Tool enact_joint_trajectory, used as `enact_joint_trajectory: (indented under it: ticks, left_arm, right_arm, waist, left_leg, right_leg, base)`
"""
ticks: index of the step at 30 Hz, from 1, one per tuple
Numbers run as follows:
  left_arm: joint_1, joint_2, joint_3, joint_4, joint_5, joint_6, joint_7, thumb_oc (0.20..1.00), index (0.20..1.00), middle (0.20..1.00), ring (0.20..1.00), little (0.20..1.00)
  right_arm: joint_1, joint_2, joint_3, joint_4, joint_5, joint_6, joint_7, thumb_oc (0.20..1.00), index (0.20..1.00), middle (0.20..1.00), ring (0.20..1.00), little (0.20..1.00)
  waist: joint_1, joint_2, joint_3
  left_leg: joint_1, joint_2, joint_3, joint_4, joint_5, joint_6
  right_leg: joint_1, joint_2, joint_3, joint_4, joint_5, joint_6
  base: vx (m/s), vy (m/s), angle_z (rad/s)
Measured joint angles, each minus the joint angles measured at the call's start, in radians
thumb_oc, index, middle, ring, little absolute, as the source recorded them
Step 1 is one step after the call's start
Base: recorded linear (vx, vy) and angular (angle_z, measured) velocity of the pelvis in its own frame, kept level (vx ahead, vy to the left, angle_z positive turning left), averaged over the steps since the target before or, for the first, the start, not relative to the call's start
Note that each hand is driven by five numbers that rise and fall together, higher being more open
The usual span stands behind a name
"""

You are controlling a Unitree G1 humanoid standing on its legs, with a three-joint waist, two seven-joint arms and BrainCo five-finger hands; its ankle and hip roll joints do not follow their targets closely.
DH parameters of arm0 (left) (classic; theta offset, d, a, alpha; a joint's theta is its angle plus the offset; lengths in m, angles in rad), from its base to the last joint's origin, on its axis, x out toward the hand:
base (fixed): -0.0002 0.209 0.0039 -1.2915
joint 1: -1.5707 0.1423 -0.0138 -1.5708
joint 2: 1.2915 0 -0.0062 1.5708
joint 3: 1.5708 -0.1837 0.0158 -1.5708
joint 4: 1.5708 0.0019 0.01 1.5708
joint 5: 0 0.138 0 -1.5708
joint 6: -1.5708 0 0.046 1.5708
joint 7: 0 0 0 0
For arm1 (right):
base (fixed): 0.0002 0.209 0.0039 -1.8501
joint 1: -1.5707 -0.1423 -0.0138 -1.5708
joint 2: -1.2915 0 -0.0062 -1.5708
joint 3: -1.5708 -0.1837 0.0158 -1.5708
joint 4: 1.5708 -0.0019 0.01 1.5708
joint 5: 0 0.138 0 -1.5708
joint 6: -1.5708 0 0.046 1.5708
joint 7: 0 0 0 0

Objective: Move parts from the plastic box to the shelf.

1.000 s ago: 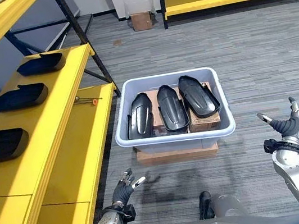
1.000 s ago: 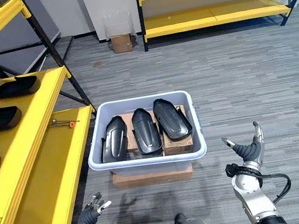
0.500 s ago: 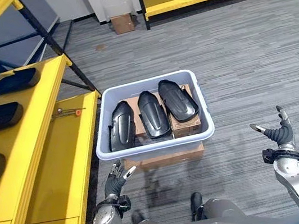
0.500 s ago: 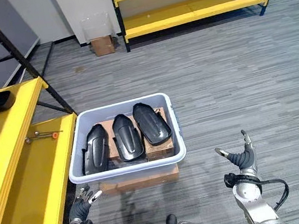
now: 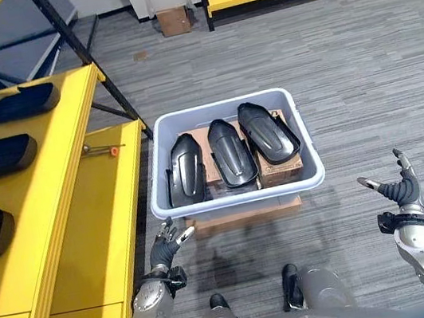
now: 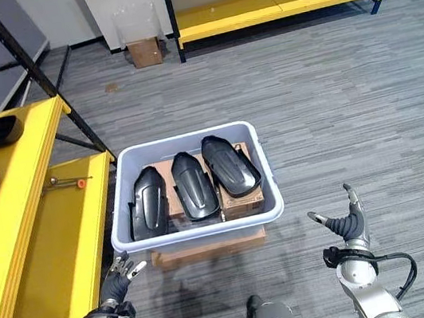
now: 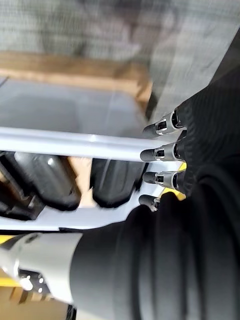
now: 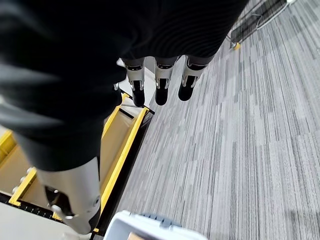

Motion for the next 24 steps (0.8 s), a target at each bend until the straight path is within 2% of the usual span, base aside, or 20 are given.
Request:
enact_joint_trajectory:
  ticks: [3,6,8,10,13,18,21,22,24]
  left_arm:
    - [0.014,0.02,0.001,0.0,-0.007,-0.001,0.0,1.0,1.0,1.0,1.0,1.0]
    - [0.003,0.032,0.0,-0.003,-0.006,-0.015,0.006,1.0,1.0,1.0,1.0,1.0]
    - [-0.026,0.049,-0.007,-0.024,-0.005,-0.032,0.006,1.0,1.0,1.0,1.0,1.0]
    - [-0.066,0.061,-0.005,-0.054,-0.017,-0.04,0.005,1.0,1.0,1.0,1.0,1.0]
    - [-0.105,0.063,-0.004,-0.107,-0.059,-0.044,-0.004,1.0,1.0,1.0,1.0,1.0]
    - [-0.175,0.1,-0.014,-0.181,-0.113,-0.041,-0.013,1.0,1.0,1.0,1.0,1.0]
    - [-0.223,0.114,-0.014,-0.233,-0.137,-0.041,-0.001,1.0,1.0,1.0,1.0,1.0]
    - [-0.259,0.124,-0.014,-0.255,-0.137,-0.043,0.007,1.0,1.0,1.0,1.0,1.0]
    - [-0.276,0.143,-0.014,-0.304,-0.137,-0.044,0.017,1.0,1.0,1.0,1.0,1.0]
  right_arm:
    - [0.001,0.0,0.0,-0.028,-0.032,-0.028,-0.001,1.0,1.0,1.0,1.0,1.0]
    - [-0.033,-0.014,0.008,-0.059,-0.165,-0.072,-0.022,1.0,1.0,1.0,1.0,1.0]
    - [-0.096,-0.067,0.04,-0.076,-0.204,-0.097,-0.043,1.0,1.0,1.0,1.0,1.0]
    - [-0.177,-0.103,0.04,-0.073,-0.209,-0.108,-0.052,1.0,1.0,1.0,1.0,1.0]
    - [-0.287,-0.133,0.039,-0.054,-0.216,-0.115,-0.064,1.0,1.0,1.0,1.0,1.0]
    - [-0.556,-0.182,0.068,0.005,-0.215,-0.101,-0.061,1.0,1.0,1.0,1.0,1.0]
    - [-0.658,-0.206,0.067,0.024,-0.214,-0.072,-0.043,1.0,1.0,1.0,1.0,1.0]
    - [-0.7,-0.206,0.069,0.046,-0.213,-0.055,-0.035,1.0,1.0,1.0,1.0,1.0]
    - [-0.768,-0.212,0.089,0.095,-0.196,-0.033,-0.024,1.0,1.0,1.0,1.0,1.0]
  waist:
    - [0.004,-0.003,-0.001]
    - [0.017,-0.008,0.006]
    - [0.028,-0.014,0.021]
    - [0.057,-0.013,0.046]
    - [0.079,-0.001,0.083]
    - [0.127,0.025,0.164]
    - [0.152,0.037,0.211]
    - [0.172,0.04,0.252]
    - [0.178,0.039,0.271]
  left_leg:
    - [-0.016,-0.011,0.001,0.01,-0.012,0.013]
    - [-0.044,-0.015,-0.001,0.034,-0.021,0.024]
    - [-0.092,-0.013,-0.005,0.061,-0.024,0.024]
    - [-0.122,-0.011,-0.011,0.078,-0.022,0.025]
    - [-0.148,-0.01,-0.036,0.095,-0.021,0.028]
    - [-0.238,-0.011,-0.06,0.159,-0.025,0.033]
    - [-0.292,-0.013,-0.079,0.198,-0.029,0.039]
    - [-0.299,-0.015,-0.087,0.214,-0.032,0.043]
    - [-0.339,-0.02,-0.096,0.249,-0.044,0.05]
  right_leg:
    - [-0.001,-0.006,0.008,-0.025,0.017,0.018]
    - [-0.012,-0.009,0.011,-0.042,0.034,0.015]
    - [-0.049,-0.012,0.011,-0.041,0.044,0.015]
    - [-0.067,-0.013,0.007,-0.042,0.061,0.003]
    - [-0.071,-0.02,-0.015,-0.041,0.062,0.002]
    - [-0.138,-0.036,-0.028,0.002,0.067,-0.008]
    - [-0.179,-0.047,-0.038,0.026,0.067,-0.017]
    - [-0.18,-0.055,-0.042,0.038,0.066,-0.019]
    - [-0.216,-0.077,-0.042,0.073,0.05,-0.015]
  base:
    - [-0.01,0.005,-0.01]
    - [-0.08,0.002,-0.01]
    - [-0.13,0.0,0.02]
    - [-0.12,-0.003,0.06]
    - [-0.09,-0.01,0.21]
    - [-0.15,0.017,0.12]
    - [-0.08,0.036,0.13]
    - [-0.06,0.057,0.19]
    - [-0.05,0.044,0.17]
